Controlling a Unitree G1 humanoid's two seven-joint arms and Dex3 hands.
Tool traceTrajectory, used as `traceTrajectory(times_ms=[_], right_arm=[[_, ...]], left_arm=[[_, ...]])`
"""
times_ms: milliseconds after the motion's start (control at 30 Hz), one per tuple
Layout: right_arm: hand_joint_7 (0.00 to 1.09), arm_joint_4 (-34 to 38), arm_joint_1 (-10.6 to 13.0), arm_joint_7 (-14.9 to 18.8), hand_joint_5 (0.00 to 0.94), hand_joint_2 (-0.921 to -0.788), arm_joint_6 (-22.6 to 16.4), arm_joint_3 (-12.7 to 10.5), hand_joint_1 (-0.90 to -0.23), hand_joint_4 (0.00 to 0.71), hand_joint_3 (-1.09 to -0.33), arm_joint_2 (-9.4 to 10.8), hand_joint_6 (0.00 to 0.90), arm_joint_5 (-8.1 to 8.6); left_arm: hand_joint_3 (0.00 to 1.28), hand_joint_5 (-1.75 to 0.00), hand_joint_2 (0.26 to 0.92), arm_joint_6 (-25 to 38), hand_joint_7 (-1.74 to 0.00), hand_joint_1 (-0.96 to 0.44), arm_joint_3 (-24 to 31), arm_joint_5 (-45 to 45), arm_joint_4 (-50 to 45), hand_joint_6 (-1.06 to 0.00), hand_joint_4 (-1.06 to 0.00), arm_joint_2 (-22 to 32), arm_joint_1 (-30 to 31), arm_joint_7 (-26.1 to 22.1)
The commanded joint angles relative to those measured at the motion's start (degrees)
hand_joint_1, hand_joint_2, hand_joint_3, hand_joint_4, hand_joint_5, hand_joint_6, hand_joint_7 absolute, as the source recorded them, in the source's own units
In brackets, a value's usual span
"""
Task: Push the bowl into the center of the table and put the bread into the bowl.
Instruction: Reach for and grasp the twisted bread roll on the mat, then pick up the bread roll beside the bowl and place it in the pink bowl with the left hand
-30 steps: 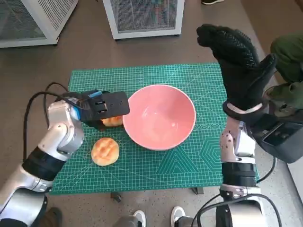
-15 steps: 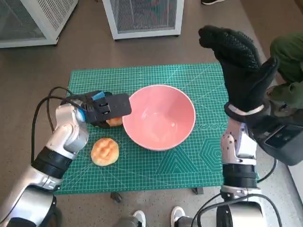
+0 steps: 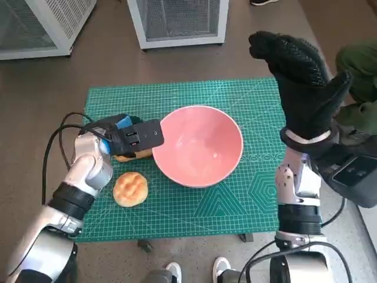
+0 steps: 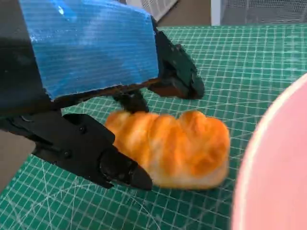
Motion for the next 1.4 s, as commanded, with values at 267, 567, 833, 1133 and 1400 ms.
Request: traceTrajectory(times_ms=[267, 567, 833, 1133, 1400], right_arm=[[0.35, -0.4, 1.4, 0.6, 0.000, -0.921, 0.4, 0.1, -0.664, 0.283, -0.701, -0.4, 0.251, 0.38], [0.35, -0.3, 1.3, 0.8, 0.000, -0.921, 0.5, 0.1, -0.663, 0.283, -0.702, -0.2, 0.247, 0.64], [0.36, -0.1, 1.1, 0.9, 0.000, -0.921, 0.6, 0.0, -0.663, 0.282, -0.703, -0.1, 0.246, 0.74], [0.36, 0.0, 1.1, 0.8, 0.000, -0.921, 0.4, 0.2, -0.661, 0.281, -0.704, 0.2, 0.243, 0.67], [0.36, 0.0, 1.1, 0.7, 0.001, -0.921, 0.3, 0.4, -0.659, 0.284, -0.703, 0.5, 0.239, 0.50]], left_arm=[[0.04, -1.06, 0.912, -4.7, -1.11, 0.04, -0.5, 2.1, 5.1, -0.63, -0.76, -0.3, 0.2, 3.0], [0.03, -0.89, 0.902, -8.3, -1.24, 0.00, 0.1, 2.0, 7.8, -0.72, -0.77, 0.3, -0.1, 4.9], [0.03, -0.90, 0.900, -7.0, -1.23, 0.00, 1.9, 1.9, 4.9, -0.71, -0.79, 2.0, -0.4, 3.9], [0.02, -0.99, 0.909, -3.1, -1.19, 0.00, 5.2, 1.7, -3.6, -0.69, -0.77, 4.7, 0.4, 1.8], [0.02, -1.03, 0.912, -0.6, -1.16, 0.00, 8.4, 1.3, -11.9, -0.69, -0.76, 7.0, 2.1, 0.3]])
